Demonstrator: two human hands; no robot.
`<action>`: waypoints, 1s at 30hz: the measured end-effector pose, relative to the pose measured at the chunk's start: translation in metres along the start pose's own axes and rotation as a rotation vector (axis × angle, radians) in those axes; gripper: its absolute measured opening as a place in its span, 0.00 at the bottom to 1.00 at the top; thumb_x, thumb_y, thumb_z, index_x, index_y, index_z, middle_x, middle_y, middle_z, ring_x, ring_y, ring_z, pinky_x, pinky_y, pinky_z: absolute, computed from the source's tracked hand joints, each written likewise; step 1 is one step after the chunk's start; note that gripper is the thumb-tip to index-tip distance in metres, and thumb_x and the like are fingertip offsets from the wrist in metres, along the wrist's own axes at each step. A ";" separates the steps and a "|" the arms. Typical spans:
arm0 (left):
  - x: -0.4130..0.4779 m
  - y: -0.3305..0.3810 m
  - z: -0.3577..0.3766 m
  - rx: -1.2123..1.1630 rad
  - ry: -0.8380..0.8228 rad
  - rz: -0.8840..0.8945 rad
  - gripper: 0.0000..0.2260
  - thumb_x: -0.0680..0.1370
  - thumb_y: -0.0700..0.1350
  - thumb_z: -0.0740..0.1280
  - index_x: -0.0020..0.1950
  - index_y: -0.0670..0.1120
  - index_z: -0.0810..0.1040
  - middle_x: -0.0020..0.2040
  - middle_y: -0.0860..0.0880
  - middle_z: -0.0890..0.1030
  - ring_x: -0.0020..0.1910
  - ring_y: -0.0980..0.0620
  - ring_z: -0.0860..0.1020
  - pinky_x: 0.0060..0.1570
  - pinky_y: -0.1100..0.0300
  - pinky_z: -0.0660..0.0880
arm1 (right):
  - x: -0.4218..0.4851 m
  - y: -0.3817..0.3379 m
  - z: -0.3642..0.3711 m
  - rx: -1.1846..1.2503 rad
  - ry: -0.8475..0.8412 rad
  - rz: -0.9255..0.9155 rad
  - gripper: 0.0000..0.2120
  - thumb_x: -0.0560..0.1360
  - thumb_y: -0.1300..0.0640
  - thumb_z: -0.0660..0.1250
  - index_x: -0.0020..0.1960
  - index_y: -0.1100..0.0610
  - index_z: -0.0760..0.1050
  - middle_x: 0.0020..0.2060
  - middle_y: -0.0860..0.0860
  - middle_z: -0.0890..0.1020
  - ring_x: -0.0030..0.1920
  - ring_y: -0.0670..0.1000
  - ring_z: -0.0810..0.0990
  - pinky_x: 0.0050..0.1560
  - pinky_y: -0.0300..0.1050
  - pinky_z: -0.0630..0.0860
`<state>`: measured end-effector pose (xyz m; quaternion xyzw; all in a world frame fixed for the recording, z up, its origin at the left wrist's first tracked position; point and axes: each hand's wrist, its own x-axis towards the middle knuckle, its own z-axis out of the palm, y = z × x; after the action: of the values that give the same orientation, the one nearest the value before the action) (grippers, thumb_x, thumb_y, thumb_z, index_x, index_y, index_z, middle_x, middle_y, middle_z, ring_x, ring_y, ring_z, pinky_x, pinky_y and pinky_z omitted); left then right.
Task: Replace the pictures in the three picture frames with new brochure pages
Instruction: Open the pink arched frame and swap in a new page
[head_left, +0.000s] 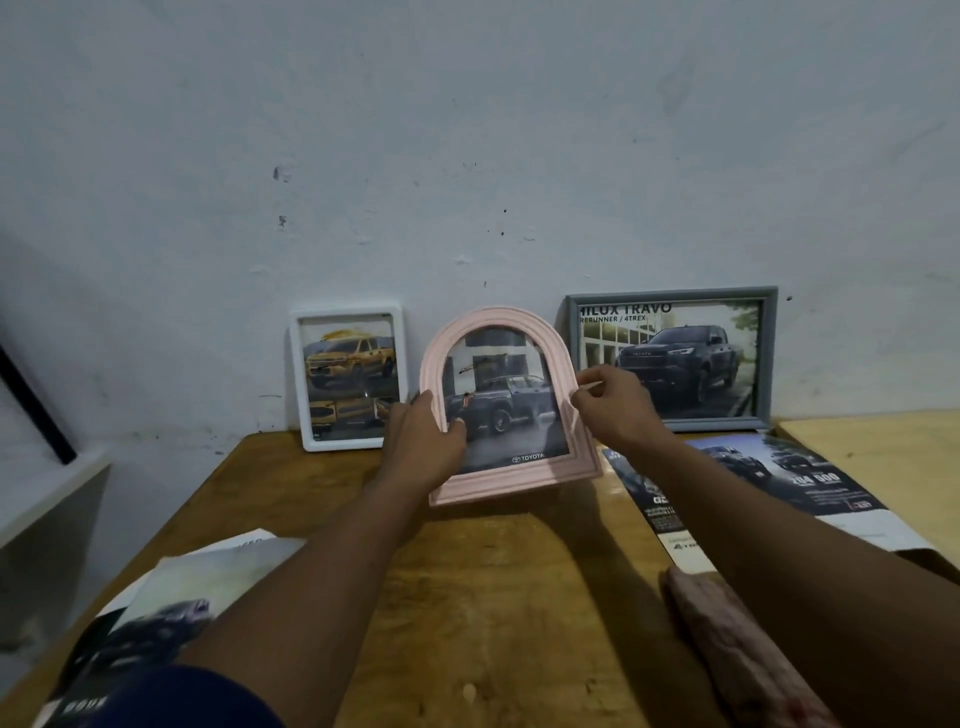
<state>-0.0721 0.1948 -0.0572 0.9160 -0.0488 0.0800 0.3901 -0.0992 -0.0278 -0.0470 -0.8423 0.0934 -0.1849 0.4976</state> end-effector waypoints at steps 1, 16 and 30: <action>-0.006 -0.003 0.000 -0.009 -0.015 -0.007 0.22 0.82 0.49 0.66 0.74 0.43 0.69 0.72 0.41 0.69 0.67 0.41 0.72 0.59 0.54 0.71 | -0.007 0.000 -0.005 0.007 -0.003 0.000 0.09 0.79 0.62 0.65 0.58 0.57 0.76 0.50 0.53 0.80 0.48 0.51 0.81 0.51 0.52 0.81; -0.078 -0.009 0.026 -0.416 -0.518 -0.270 0.13 0.83 0.51 0.61 0.57 0.46 0.81 0.49 0.46 0.82 0.43 0.50 0.77 0.42 0.55 0.71 | -0.056 -0.069 -0.050 -0.085 -0.046 -0.027 0.06 0.74 0.61 0.72 0.46 0.64 0.81 0.38 0.56 0.83 0.34 0.51 0.82 0.27 0.38 0.76; -0.030 -0.007 -0.083 -0.343 -0.228 -0.150 0.24 0.78 0.63 0.66 0.61 0.45 0.80 0.56 0.45 0.83 0.52 0.44 0.82 0.59 0.45 0.78 | -0.074 -0.083 0.024 -0.171 -0.253 -0.174 0.10 0.78 0.52 0.68 0.54 0.57 0.81 0.48 0.53 0.83 0.45 0.51 0.82 0.41 0.46 0.81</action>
<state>-0.1095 0.2605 -0.0114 0.8403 -0.0374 -0.0630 0.5371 -0.1598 0.0577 -0.0010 -0.9030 -0.0277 -0.1114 0.4140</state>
